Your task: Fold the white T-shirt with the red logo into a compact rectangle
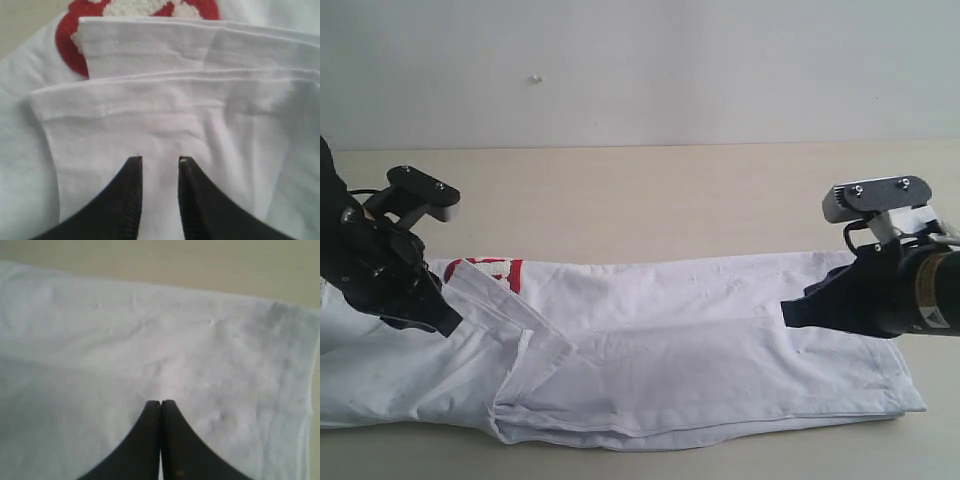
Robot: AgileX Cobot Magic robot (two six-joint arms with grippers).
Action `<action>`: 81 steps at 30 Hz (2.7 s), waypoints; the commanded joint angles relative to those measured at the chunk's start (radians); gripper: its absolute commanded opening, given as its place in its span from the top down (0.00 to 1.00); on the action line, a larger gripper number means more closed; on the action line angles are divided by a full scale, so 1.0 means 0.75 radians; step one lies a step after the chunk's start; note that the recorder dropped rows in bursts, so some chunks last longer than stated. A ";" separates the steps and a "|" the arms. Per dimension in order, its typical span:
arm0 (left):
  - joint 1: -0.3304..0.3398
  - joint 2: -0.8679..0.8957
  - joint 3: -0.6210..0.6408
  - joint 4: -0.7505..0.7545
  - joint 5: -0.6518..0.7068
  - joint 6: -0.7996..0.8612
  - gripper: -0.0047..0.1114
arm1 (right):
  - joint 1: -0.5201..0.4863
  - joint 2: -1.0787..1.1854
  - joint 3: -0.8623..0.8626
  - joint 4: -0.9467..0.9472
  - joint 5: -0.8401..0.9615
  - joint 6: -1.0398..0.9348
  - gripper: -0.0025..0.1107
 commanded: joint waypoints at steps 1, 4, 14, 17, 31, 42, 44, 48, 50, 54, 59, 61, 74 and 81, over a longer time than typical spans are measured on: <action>0.002 0.080 0.016 -0.012 -0.191 -0.063 0.73 | 0.004 -0.125 0.027 -0.011 -0.051 0.007 0.98; 0.002 0.109 0.016 -0.012 -0.287 -0.090 0.73 | 0.004 -0.174 0.027 -0.011 -0.059 0.010 0.98; 0.166 0.013 0.016 -0.012 -0.344 -0.104 0.73 | 0.004 -0.196 0.027 -0.011 -0.104 0.007 0.98; 0.311 -0.024 0.016 -0.021 -0.232 -0.131 0.69 | 0.004 -0.196 0.027 -0.011 -0.104 0.007 0.98; 0.779 -0.027 0.040 -0.355 0.274 -0.053 0.34 | 0.004 -0.196 0.027 -0.011 -0.123 0.010 0.98; 0.781 0.153 0.051 -0.564 0.280 0.182 0.34 | 0.004 -0.196 0.041 -0.016 -0.131 0.010 0.98; 0.781 0.166 0.051 -0.567 0.285 0.217 0.36 | 0.004 -0.196 0.041 -0.016 -0.131 0.010 0.98; 0.782 0.160 -0.042 -0.592 0.299 0.231 0.38 | 0.004 -0.196 0.041 -0.022 -0.131 0.010 0.98; 0.782 0.122 -0.098 -0.623 0.309 0.230 0.40 | 0.004 -0.196 0.041 -0.022 -0.131 0.005 0.98; 0.782 -0.006 -0.122 -0.655 0.265 0.256 0.71 | 0.004 -0.196 0.041 -0.022 -0.131 0.005 0.98; 0.779 -0.081 -0.120 -0.679 0.403 0.253 0.95 | 0.004 -0.196 0.041 -0.022 -0.131 0.005 0.98; 0.777 -0.069 -0.120 -0.683 0.591 0.287 0.95 | 0.004 -0.196 0.041 -0.022 -0.131 0.005 0.98; 0.754 0.142 0.047 -0.556 0.720 0.219 0.95 | 0.004 -0.196 0.048 -0.027 -0.152 0.009 0.98; 0.754 0.190 0.050 -0.535 0.397 0.116 0.95 | 0.004 -0.196 0.051 -0.036 -0.161 0.009 0.98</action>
